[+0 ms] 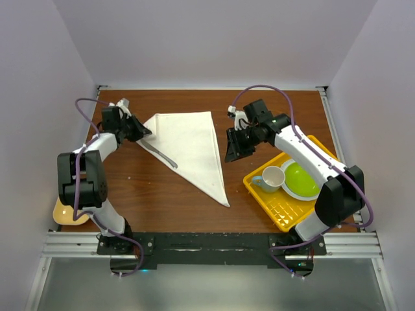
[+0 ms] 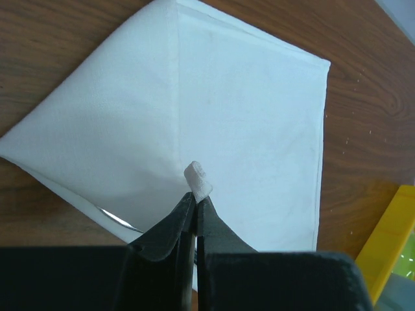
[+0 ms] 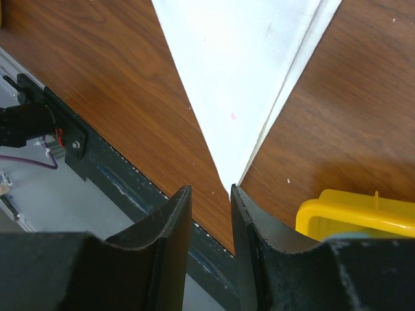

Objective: Fold the napkin, place the utensils inside, and roll it up
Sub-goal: Fold the napkin

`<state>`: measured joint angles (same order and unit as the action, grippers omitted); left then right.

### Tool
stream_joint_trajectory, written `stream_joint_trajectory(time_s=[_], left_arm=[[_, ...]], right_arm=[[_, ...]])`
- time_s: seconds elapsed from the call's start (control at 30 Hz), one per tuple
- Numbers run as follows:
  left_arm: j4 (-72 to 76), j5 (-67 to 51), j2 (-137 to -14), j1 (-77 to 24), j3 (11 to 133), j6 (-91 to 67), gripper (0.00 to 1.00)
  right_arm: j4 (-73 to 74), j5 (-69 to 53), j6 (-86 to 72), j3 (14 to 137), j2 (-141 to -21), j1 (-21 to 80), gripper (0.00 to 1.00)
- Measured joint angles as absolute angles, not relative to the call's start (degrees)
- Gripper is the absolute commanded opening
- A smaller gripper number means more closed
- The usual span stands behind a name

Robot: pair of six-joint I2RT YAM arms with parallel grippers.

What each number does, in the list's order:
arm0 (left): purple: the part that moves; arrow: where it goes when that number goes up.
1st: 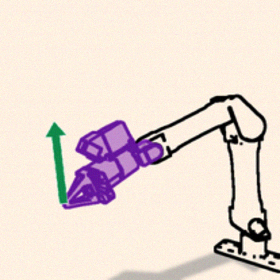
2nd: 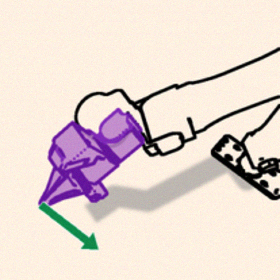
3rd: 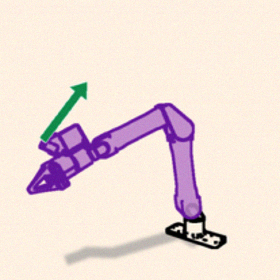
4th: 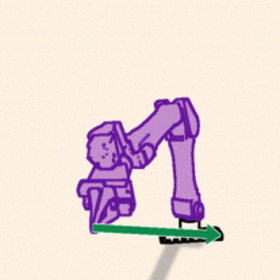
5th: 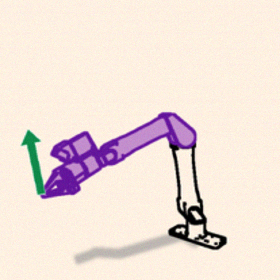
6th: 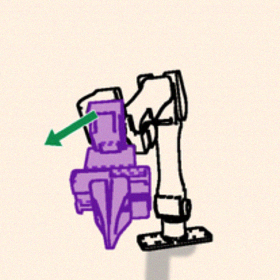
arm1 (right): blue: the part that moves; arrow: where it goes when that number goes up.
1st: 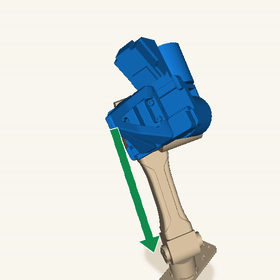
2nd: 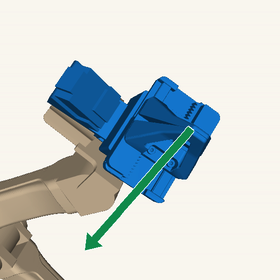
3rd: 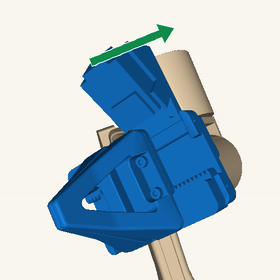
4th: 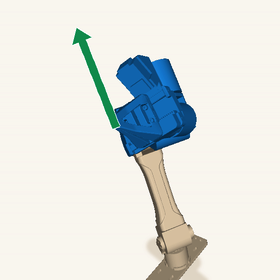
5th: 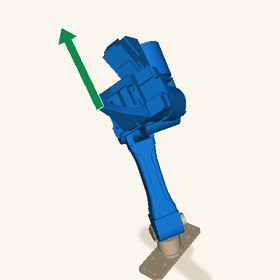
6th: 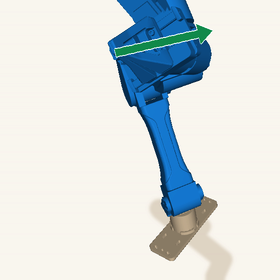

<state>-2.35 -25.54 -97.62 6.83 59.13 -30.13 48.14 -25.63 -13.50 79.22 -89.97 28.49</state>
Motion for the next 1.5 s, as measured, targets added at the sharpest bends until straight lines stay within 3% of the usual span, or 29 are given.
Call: stream_joint_trajectory(time_s=[0.93, 1.5], left_arm=[[-0.89, -25.74, -97.49, -2.37, 51.75, -31.94, 0.1], [-0.95, -24.91, -96.51, -2.79, 49.06, -31.68, 0.14]], right_arm=[[45.32, -25.71, -13.54, 75.0, -87.85, 28.49, 0.34], [44.91, -25.69, -13.56, 73.52, -87.61, 28.49, 0.35]])
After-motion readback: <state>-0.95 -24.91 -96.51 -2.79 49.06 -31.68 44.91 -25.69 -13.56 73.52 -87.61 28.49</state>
